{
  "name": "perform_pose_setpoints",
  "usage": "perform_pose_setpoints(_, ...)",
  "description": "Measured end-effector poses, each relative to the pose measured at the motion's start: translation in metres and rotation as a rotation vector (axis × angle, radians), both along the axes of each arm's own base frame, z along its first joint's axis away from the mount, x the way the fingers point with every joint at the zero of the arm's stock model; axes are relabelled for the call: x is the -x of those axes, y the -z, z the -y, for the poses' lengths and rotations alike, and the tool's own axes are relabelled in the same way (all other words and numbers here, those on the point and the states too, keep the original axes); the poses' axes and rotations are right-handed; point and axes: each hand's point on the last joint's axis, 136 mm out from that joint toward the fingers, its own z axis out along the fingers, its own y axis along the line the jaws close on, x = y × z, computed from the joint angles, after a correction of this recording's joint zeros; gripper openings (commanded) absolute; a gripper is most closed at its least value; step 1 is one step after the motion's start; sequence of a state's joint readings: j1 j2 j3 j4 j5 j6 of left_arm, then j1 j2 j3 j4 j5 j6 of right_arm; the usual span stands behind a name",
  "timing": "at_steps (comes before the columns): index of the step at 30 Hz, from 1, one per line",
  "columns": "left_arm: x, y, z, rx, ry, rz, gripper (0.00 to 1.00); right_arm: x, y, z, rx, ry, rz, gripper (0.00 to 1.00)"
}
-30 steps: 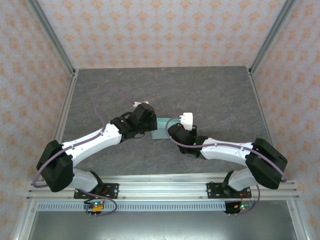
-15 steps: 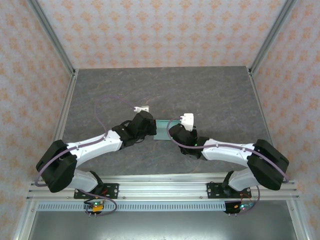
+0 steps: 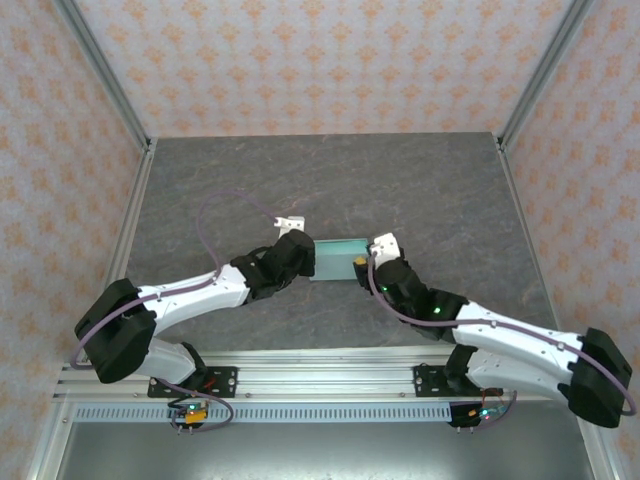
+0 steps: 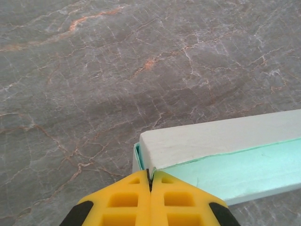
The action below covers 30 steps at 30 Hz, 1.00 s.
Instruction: Fold the paper box
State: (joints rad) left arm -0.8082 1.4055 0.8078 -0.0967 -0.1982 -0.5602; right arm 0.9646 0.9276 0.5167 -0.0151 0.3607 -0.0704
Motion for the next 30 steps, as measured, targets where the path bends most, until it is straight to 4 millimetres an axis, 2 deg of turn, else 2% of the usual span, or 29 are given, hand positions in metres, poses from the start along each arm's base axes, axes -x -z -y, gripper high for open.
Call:
perform_pose_setpoints(4, 0.001, 0.000, 0.001, -0.040, 0.027, 0.016, 0.02, 0.003, -0.003, -0.001, 0.201, -0.121, 0.081, 0.72)
perform_pose_setpoints(10, 0.000, 0.000, 0.002, -0.075, 0.064, 0.036, 0.02, -0.002, 0.029, -0.008, 0.582, -0.323, 0.116, 0.73)
perform_pose_setpoints(13, 0.001, 0.000, 0.004, -0.085, 0.088, 0.047, 0.03, -0.005, 0.041, -0.011, 0.693, -0.391, 0.126, 0.73)
perform_pose_setpoints(15, 0.002, 0.000, 0.007, -0.087, 0.107, 0.054, 0.03, -0.008, 0.037, -0.013, 0.713, -0.416, 0.158, 0.74)
perform_pose_setpoints(21, 0.002, 0.001, 0.010, -0.089, 0.132, 0.068, 0.03, -0.016, 0.001, -0.006, 0.683, -0.447, 0.277, 0.76)
perform_pose_setpoints(23, 0.001, 0.000, 0.010, -0.089, 0.134, 0.071, 0.03, -0.016, -0.003, -0.008, 0.654, -0.487, 0.294, 0.76)
perform_pose_setpoints(25, 0.001, 0.000, 0.010, -0.090, 0.137, 0.072, 0.03, -0.013, 0.006, -0.017, 0.643, -0.553, 0.273, 0.74)
perform_pose_setpoints(28, 0.001, 0.000, 0.011, -0.088, 0.140, 0.073, 0.04, -0.010, 0.035, -0.032, 0.653, -0.658, 0.190, 0.72)
perform_pose_setpoints(30, 0.001, 0.001, 0.012, -0.091, 0.146, 0.074, 0.07, -0.010, 0.051, -0.036, 0.661, -0.693, 0.142, 0.66)
